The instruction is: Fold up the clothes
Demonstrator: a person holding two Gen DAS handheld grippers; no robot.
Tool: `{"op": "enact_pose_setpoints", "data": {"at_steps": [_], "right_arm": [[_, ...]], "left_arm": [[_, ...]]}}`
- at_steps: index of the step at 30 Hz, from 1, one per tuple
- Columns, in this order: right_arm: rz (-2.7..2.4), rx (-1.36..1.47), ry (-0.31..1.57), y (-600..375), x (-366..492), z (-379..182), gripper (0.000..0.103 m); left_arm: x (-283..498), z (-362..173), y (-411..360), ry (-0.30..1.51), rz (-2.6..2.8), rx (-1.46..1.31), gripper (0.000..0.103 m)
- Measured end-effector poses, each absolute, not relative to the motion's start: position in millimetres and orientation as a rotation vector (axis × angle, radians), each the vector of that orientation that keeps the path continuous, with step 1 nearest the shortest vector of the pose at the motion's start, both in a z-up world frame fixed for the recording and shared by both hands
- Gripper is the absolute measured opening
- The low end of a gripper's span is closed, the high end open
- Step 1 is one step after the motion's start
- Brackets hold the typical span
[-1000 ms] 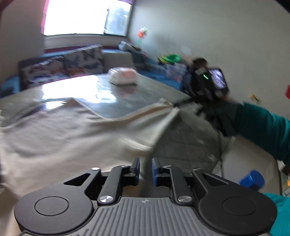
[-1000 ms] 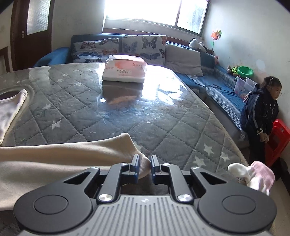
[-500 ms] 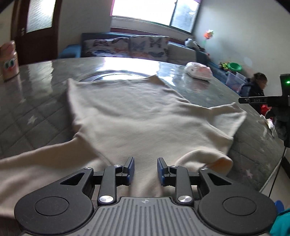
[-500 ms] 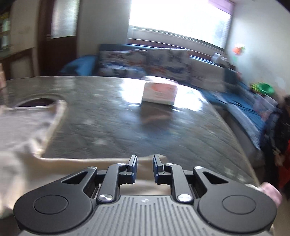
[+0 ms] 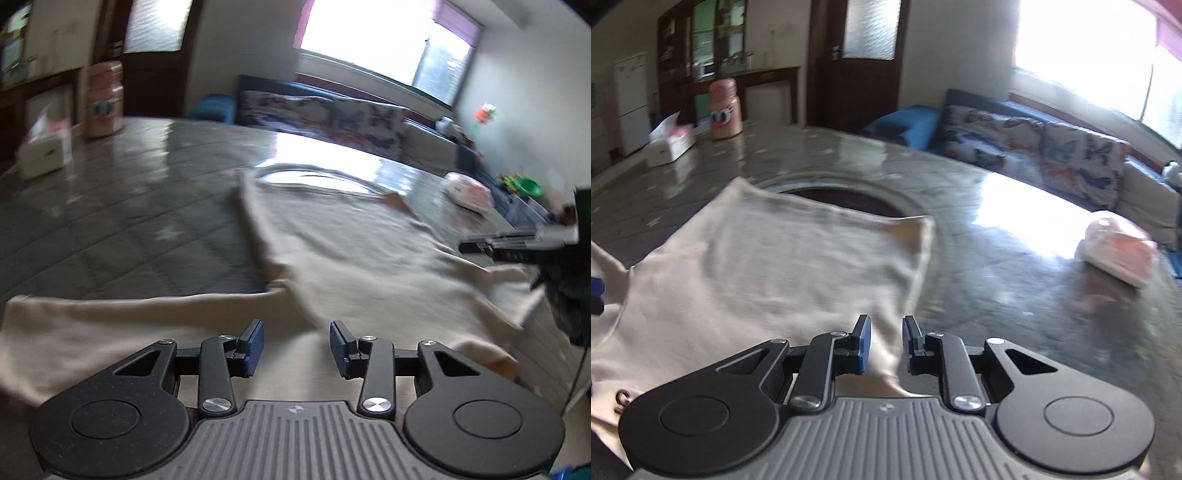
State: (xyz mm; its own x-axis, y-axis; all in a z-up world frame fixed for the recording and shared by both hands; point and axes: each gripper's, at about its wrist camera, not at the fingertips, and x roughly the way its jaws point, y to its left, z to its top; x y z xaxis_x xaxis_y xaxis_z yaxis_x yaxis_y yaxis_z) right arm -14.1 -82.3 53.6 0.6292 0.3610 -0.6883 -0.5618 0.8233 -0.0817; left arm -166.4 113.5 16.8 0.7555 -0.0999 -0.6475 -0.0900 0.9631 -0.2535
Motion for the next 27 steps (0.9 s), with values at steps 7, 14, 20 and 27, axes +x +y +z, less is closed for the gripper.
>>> {"op": "enact_pose_setpoints", "data": {"at_steps": [7,14,20,27], "right_arm": [[0.568,-0.324,0.763,-62.6,-8.6,35.2,0.017],[0.568,-0.342,0.760,-63.1,-12.6,40.3,0.018],[0.643,-0.369,0.739,-61.0,-39.9,49.7,0.021],[0.796,-0.426,0.737,-40.9,-80.3,52.5,0.021]], "left_arm": [[-170.8,16.5,156.9,0.700,0.138,-0.270,0.042],[-164.9,19.0,180.5,0.682,0.177,-0.189,0.043],[-187.1,26.1,184.2,0.647,0.231,-0.171,0.057],[-203.7,17.0,215.4,0.651,0.480,-0.210,0.057]]}}
